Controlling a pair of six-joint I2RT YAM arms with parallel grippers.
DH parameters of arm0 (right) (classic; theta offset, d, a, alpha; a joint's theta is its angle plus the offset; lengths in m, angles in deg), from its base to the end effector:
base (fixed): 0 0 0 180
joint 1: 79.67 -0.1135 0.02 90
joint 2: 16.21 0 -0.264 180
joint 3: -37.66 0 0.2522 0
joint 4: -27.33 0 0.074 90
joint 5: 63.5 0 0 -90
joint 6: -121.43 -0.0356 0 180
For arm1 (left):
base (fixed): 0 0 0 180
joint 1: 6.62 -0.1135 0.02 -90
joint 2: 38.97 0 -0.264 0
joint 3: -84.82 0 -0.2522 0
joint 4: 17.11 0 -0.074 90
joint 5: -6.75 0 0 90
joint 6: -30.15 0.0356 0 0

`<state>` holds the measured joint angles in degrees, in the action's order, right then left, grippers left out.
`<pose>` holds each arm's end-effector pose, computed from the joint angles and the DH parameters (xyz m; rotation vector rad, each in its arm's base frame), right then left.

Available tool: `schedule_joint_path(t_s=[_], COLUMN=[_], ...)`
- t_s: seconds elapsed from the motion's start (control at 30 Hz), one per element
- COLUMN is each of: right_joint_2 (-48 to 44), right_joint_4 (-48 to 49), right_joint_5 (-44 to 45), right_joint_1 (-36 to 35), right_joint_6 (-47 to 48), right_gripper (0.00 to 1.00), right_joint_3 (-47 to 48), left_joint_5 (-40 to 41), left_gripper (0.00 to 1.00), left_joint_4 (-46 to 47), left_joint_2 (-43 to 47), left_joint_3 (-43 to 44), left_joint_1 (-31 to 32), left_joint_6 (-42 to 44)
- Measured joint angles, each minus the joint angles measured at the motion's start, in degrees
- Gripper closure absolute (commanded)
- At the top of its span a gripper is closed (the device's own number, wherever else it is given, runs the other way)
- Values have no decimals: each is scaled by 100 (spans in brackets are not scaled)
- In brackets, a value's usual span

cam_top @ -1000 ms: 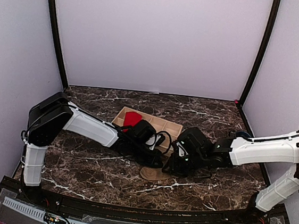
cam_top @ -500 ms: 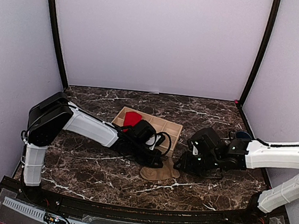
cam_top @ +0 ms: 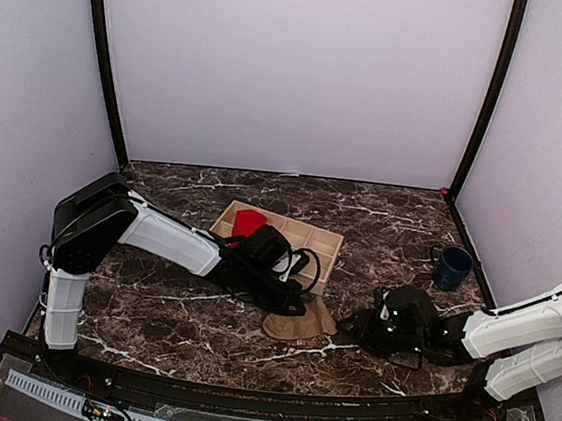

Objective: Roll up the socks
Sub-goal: Roll the sock at the center of the board.

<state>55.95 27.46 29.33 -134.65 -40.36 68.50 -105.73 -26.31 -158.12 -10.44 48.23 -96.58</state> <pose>0.1225 0.1718 0.1261 0.3991 2.5064 1.0014 0.2388 -0.3627 0.1278 0.6289 2.5359 -1.1603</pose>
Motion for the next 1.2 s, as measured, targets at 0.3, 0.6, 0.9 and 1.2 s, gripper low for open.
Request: schedule_joint_path(t_s=[0.3, 0.6, 0.9, 1.2], right_joint_2=[1078, 1550, 1777, 2111], right_joint_4=[2221, 3038, 3265, 3239], right_joint_5=[286, 761, 1287, 1674], right_joint_1=[-105, -625, -1025, -1276], right_joint_6=[-229, -330, -498, -597], right_gripper=[53, 53, 59, 78], right_joint_3=[-157, -168, -201, -50], left_joint_5=[-177, -326, -501, -634], left_gripper=[100, 100, 100, 100], left_joint_4=[-4, -50, -133, -197], left_joint_2=[-20, -26, -31, -31], left_joint_3=[-11, -11, -9, -9], left_joint_1=[-50, -98, -153, -192], left_joint_6=[-63, -68, -68, -61])
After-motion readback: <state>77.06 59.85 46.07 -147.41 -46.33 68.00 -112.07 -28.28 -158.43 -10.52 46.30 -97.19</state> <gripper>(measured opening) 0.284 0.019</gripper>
